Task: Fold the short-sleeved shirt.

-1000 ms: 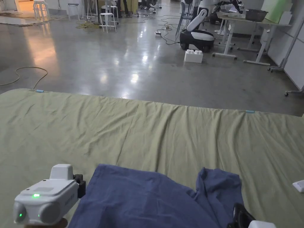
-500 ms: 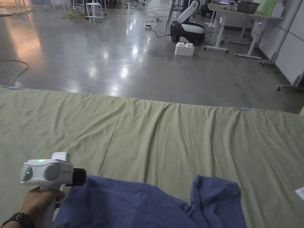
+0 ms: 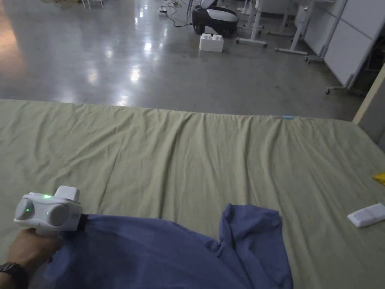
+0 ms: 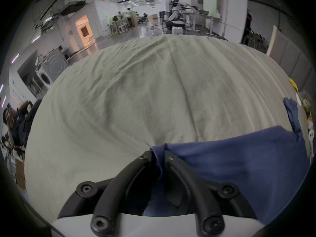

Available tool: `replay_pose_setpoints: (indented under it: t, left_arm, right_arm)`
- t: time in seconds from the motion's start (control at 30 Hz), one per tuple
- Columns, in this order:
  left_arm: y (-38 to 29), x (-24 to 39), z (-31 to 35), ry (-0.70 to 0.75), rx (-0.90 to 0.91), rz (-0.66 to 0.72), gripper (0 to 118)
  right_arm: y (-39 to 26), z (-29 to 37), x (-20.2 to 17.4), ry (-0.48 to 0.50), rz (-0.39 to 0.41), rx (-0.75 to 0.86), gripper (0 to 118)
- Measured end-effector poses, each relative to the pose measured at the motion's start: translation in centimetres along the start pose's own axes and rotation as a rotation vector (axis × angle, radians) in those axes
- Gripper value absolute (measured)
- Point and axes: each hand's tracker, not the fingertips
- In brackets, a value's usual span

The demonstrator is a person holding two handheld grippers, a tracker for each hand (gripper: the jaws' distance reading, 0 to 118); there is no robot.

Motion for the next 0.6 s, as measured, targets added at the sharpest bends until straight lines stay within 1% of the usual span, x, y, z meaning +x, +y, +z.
replay_pose_setpoints:
  t: [0.03, 0.07, 0.13, 0.17, 0.2, 0.23, 0.27, 0.33, 0.37, 0.43, 0.47, 0.5, 0.53, 0.6]
  left_arm:
    - [0.0, 0.1, 0.3, 0.013, -0.005, -0.014, 9]
    - [-0.1, -0.5, -0.4, 0.007, -0.012, -0.001, 7]
    - [-0.3, -0.7, 0.6, -0.01, 0.008, 0.037, 6]
    - [-0.4, -0.9, 1.1, -0.016, 0.021, 0.061, 5]
    - [-0.3, -1.0, 2.2, -0.02, 0.039, 0.081, 5]
    - [-0.3, -1.0, 3.0, -0.023, 0.056, 0.089, 5]
    - [-0.4, -1.0, 3.8, -0.023, 0.067, 0.08, 5]
    - [-1.2, -1.0, 5.0, -0.024, 0.097, 0.064, 5]
    - [-1.5, -1.0, 5.8, -0.023, 0.116, 0.05, 5]
    - [-2.1, -1.1, 7.1, -0.021, 0.131, 0.042, 5]
    - [-2.8, -1.3, 7.5, -0.023, 0.129, 0.046, 5]
    - [-3.2, -1.4, 8.1, -0.023, 0.145, 0.039, 5]
    - [-3.5, -1.5, 8.5, -0.02, 0.154, 0.036, 5]
    - [-4.3, -2.2, 8.5, -0.017, 0.163, 0.037, 5]
  right_arm:
    - [0.4, -0.9, 0.5, 0.012, -0.013, -0.029, 2]
    - [1.1, -2.0, 1.0, 0.011, -0.012, -0.074, 8]
    - [2.6, -4.2, 2.0, 0.016, -0.043, -0.13, 26]
    - [3.4, -5.6, 2.7, 0.04, -0.052, -0.16, 38]
    - [4.1, -6.9, 3.3, 0.056, -0.074, -0.174, 45]
    - [4.9, -8.1, 3.6, 0.051, -0.063, -0.183, 53]
    - [5.6, -9.7, 3.7, 0.06, -0.049, -0.234, 58]
    - [6.6, -12.5, 4.0, 0.075, -0.004, -0.285, 59]
    - [7.0, -13.9, 4.0, 0.096, 0.001, -0.319, 59]
    - [7.2, -16.0, 4.0, 0.1, -0.017, -0.371, 59]
    - [7.2, -17.0, 4.0, 0.113, -0.043, -0.406, 59]
    - [7.0, -17.7, 3.8, 0.092, -0.041, -0.426, 59]
    - [6.9, -18.4, 3.7, 0.094, -0.026, -0.466, 58]
    - [6.1, -19.3, 3.3, 0.124, -0.019, -0.519, 56]
